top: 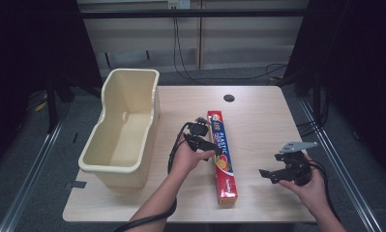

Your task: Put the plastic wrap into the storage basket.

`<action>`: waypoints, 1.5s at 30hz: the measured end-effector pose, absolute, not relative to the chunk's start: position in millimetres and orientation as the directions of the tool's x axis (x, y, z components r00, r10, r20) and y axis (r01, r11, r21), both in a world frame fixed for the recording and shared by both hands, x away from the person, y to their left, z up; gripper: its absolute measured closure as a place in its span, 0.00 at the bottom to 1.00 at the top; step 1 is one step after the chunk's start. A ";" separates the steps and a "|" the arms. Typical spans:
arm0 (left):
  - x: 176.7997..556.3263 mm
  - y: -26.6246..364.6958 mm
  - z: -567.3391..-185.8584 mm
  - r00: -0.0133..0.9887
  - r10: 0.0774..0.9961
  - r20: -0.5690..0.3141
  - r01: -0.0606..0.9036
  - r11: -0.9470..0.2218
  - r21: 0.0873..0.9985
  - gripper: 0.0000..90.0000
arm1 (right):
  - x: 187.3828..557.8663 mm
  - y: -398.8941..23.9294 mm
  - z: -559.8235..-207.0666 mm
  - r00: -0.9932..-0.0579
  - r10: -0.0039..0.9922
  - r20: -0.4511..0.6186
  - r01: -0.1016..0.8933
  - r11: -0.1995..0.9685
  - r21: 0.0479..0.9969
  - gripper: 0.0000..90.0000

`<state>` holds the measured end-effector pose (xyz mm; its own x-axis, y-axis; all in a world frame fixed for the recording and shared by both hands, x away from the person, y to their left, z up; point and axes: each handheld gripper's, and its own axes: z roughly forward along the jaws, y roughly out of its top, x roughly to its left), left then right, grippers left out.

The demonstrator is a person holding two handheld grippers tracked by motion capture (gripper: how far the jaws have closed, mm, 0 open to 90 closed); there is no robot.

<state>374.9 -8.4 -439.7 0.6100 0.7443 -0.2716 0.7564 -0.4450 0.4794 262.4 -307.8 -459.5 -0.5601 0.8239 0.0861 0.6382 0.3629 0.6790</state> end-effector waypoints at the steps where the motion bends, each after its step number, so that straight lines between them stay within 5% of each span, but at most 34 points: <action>1: 376.3 -10.5 -440.0 0.608 0.745 -0.274 0.759 -0.445 0.475 0.02 | 262.3 -307.9 -459.2 -0.559 0.825 0.083 0.636 0.362 0.681 0.10; 45: 390.6 -53.9 -471.3 0.524 0.793 -0.312 0.832 -0.398 0.386 0.04 | 263.6 -313.6 -458.7 -0.548 0.831 0.097 0.632 0.336 0.698 0.10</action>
<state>390.6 -53.9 -471.3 0.5235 0.7930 -0.3115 0.8323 -0.3977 0.3862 263.6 -313.6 -458.7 -0.5483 0.8306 0.0967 0.6320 0.3359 0.6984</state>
